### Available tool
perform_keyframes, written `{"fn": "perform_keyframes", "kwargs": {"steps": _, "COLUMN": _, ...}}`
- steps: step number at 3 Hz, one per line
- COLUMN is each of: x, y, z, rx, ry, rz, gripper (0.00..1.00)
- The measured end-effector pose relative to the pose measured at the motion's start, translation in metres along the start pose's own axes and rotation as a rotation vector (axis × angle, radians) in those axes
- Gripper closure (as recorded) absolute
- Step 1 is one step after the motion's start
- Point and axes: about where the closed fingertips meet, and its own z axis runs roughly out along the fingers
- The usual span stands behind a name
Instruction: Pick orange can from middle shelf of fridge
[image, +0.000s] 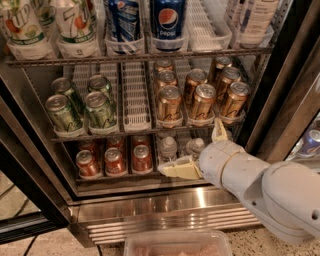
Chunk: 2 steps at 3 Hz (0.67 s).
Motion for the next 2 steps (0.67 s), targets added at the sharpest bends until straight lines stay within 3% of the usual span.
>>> {"fn": "perform_keyframes", "kwargs": {"steps": 1, "x": 0.003, "y": 0.003, "z": 0.011, "rx": 0.054, "ry": -0.032, "rz": 0.011, "gripper": 0.01}}
{"fn": "perform_keyframes", "kwargs": {"steps": 2, "x": 0.001, "y": 0.004, "z": 0.022, "rx": 0.098, "ry": -0.078, "rz": 0.009, "gripper": 0.12}}
